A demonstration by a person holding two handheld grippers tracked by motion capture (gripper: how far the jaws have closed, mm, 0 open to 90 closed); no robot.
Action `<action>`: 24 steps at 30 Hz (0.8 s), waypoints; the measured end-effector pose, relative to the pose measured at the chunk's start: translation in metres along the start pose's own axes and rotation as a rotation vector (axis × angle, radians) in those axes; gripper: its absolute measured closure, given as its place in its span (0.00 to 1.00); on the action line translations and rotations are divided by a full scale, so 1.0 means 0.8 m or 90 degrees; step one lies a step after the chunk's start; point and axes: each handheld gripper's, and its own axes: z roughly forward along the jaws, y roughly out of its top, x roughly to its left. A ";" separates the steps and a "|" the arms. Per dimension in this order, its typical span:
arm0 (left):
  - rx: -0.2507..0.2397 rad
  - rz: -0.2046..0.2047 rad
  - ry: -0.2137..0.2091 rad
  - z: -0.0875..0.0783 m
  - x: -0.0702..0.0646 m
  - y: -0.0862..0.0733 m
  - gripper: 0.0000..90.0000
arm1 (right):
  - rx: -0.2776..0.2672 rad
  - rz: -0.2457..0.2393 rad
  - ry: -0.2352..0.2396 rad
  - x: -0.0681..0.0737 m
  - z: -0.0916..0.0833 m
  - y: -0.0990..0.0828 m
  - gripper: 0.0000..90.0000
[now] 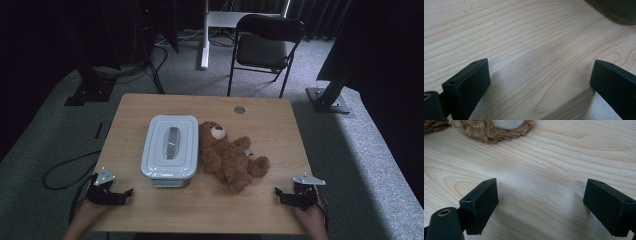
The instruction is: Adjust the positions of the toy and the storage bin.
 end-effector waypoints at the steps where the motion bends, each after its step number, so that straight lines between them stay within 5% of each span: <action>1: 0.000 0.000 0.000 0.000 0.000 0.000 0.04 | 0.000 0.000 0.000 0.000 0.000 0.000 0.13; 24: 0.000 -0.011 0.008 0.000 0.000 0.000 0.04 | 0.010 -0.006 0.005 0.002 -0.003 -0.001 0.13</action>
